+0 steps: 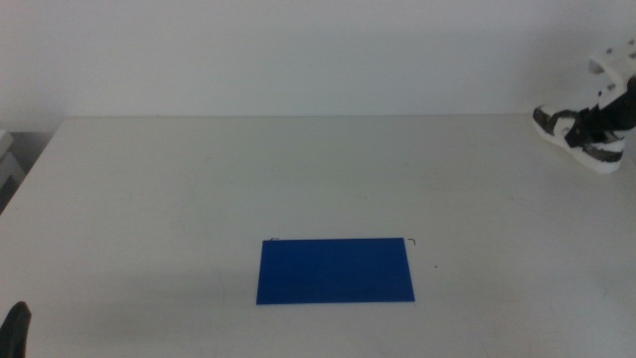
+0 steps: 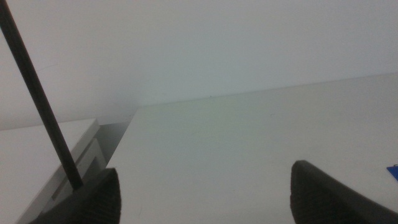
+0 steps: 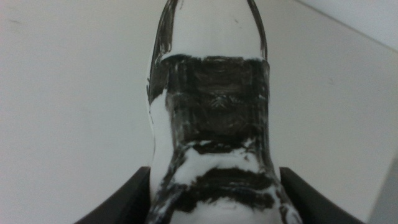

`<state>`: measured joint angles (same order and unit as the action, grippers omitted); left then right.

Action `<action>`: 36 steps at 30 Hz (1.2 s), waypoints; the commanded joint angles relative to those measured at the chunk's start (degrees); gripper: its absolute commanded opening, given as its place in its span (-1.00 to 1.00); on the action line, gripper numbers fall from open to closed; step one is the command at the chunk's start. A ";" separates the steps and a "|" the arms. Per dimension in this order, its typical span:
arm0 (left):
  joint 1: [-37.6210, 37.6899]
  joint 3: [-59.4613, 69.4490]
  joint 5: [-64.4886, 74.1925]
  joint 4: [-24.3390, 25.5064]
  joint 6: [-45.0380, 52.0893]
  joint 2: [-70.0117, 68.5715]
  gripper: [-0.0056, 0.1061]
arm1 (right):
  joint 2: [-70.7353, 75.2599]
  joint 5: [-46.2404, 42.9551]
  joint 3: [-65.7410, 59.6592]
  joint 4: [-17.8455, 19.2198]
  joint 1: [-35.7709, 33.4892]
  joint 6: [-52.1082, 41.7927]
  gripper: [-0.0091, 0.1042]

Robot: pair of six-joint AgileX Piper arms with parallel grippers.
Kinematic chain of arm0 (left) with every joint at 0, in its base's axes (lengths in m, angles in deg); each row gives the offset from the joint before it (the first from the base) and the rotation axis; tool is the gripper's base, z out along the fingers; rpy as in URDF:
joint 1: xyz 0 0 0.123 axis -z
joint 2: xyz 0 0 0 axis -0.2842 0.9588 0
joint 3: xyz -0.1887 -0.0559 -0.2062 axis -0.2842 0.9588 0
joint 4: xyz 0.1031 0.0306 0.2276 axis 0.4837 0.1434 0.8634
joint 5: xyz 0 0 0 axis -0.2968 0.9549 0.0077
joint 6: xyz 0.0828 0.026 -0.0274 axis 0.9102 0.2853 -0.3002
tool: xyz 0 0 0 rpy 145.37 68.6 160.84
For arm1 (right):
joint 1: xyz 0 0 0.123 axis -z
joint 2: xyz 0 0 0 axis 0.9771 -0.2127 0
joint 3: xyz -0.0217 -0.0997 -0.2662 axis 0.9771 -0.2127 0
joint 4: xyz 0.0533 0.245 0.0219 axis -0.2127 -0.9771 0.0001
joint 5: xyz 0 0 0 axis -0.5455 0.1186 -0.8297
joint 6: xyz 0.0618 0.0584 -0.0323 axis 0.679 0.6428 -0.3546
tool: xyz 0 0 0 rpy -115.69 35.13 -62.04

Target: Use one arm to grab the shoe from the table and place it on the mat.

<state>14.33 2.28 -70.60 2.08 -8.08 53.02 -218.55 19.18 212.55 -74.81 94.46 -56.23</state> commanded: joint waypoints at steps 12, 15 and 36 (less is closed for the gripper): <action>0.29 0.29 -4.69 -0.49 -0.33 -0.38 0.78 | 18.49 2.77 -2.75 2.10 -5.21 6.69 -0.91; 0.29 0.29 -4.69 -0.49 -0.33 -0.38 0.78 | 24.04 0.07 -9.16 2.41 -7.65 6.57 -0.91; 0.29 0.29 -4.69 -0.49 -0.33 -0.38 0.78 | 37.62 1.43 -19.73 8.78 -35.68 17.59 -0.91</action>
<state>14.33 2.28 -70.60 2.08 -8.02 53.02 -184.83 22.84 191.34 -66.81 60.66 -39.73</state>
